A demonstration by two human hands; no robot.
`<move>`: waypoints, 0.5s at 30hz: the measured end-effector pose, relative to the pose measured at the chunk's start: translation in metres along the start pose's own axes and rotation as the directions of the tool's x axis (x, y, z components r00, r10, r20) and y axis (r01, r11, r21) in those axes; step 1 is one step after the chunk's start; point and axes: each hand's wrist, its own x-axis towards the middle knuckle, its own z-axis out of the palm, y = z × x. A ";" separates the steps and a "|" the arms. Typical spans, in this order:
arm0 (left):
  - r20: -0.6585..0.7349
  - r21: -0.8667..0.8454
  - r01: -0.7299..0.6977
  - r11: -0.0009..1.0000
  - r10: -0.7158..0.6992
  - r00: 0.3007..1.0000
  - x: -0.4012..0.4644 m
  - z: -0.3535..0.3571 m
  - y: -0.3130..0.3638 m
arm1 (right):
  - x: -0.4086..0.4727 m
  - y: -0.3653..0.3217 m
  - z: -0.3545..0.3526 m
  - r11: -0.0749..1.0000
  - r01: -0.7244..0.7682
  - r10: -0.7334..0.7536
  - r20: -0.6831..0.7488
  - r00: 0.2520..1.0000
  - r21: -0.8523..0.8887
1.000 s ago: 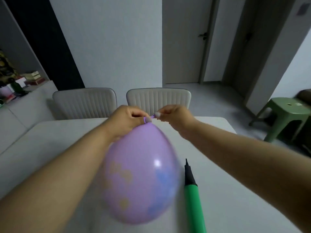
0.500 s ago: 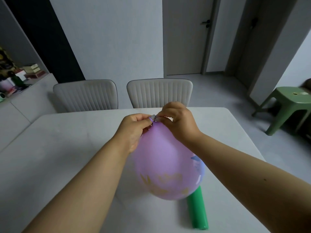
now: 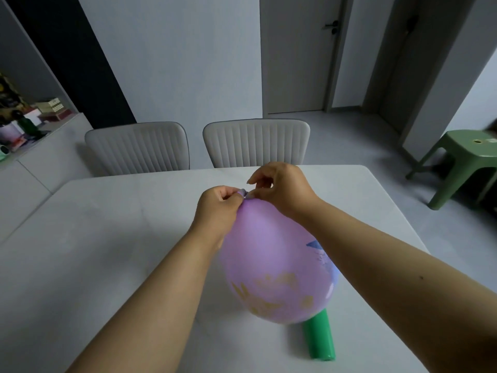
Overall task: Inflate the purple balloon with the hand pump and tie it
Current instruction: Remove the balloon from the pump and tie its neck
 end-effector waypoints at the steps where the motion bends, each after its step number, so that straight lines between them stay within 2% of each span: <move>1: -0.070 0.043 -0.018 0.999 0.021 0.997 0.000 0.002 -0.002 | 0.000 -0.006 -0.001 1.000 -0.022 0.022 -0.007 1.000 -0.001; 3: -0.158 0.098 -0.058 0.993 0.073 0.985 -0.002 0.005 -0.003 | -0.004 -0.022 -0.002 0.996 -0.056 0.060 -0.050 0.997 0.068; 8: -0.201 0.057 -0.169 0.984 0.177 0.963 -0.006 0.009 -0.003 | -0.031 -0.044 0.018 0.977 -0.138 0.157 -0.111 0.981 0.165; 11: -0.219 -0.079 -0.145 0.986 0.125 0.968 -0.006 0.012 -0.007 | -0.033 -0.033 0.027 0.977 -0.176 0.195 -0.182 0.964 0.118; 15: -0.227 -0.287 -0.076 0.955 0.009 0.974 -0.008 0.022 -0.010 | -0.035 -0.020 0.034 0.973 -0.145 0.190 -0.260 0.947 0.180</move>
